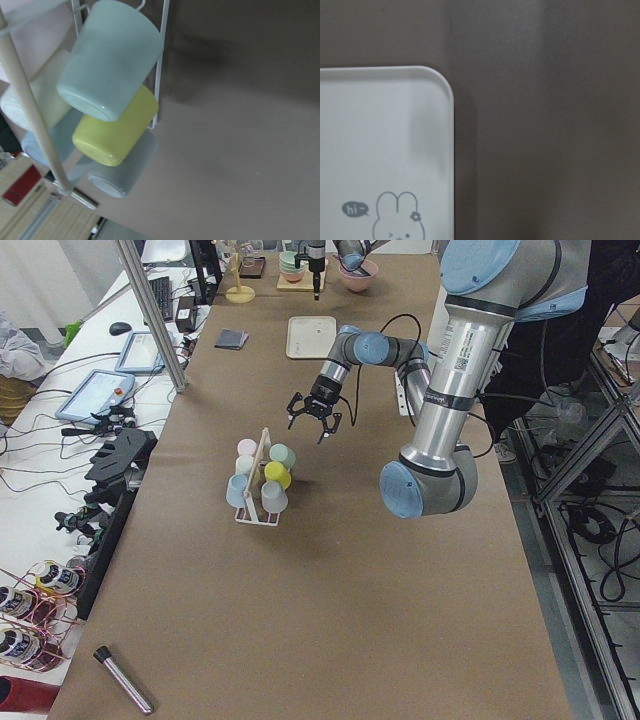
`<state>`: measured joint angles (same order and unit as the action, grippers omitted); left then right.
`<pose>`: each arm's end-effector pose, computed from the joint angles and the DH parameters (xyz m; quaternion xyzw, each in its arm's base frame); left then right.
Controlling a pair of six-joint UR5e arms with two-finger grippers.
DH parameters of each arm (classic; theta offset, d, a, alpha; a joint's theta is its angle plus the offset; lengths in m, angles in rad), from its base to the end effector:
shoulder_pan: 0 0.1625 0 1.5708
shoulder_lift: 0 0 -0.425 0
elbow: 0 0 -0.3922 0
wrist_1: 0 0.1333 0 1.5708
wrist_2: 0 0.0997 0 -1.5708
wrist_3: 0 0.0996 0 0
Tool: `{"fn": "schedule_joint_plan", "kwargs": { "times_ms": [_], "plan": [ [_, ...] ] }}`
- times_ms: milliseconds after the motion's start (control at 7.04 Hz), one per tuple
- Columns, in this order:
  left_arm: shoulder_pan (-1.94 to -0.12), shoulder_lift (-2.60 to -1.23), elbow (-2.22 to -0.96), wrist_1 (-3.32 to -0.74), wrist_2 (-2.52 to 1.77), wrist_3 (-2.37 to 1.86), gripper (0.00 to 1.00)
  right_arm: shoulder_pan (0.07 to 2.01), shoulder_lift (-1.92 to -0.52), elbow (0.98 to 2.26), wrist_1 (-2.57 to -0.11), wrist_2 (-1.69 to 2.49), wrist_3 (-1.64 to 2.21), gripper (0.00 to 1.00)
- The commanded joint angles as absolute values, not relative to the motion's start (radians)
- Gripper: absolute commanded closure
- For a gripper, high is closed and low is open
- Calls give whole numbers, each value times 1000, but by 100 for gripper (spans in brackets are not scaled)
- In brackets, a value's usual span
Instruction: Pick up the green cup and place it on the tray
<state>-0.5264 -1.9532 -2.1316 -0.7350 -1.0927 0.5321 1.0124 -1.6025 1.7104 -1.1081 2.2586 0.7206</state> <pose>0.3401 -0.4048 0.3166 0.1104 -0.2155 0.6790 0.6931 -0.2065 -0.4628 0.5560 0.0195 -0.4177 -0.0214 0.9081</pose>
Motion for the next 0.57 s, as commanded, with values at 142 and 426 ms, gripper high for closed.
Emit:
{"fn": "schedule_joint_plan", "kwargs": {
  "times_ms": [142,426],
  "plan": [
    [-567,-2055,-1976,-721,-1017,558,2,940,-1554,1622,-1057,2230,721,0],
    [-552,-2113,-1965,-524,-974,561,2,937,-1479,1545,-1060,2227,721,1]
  ]
}}
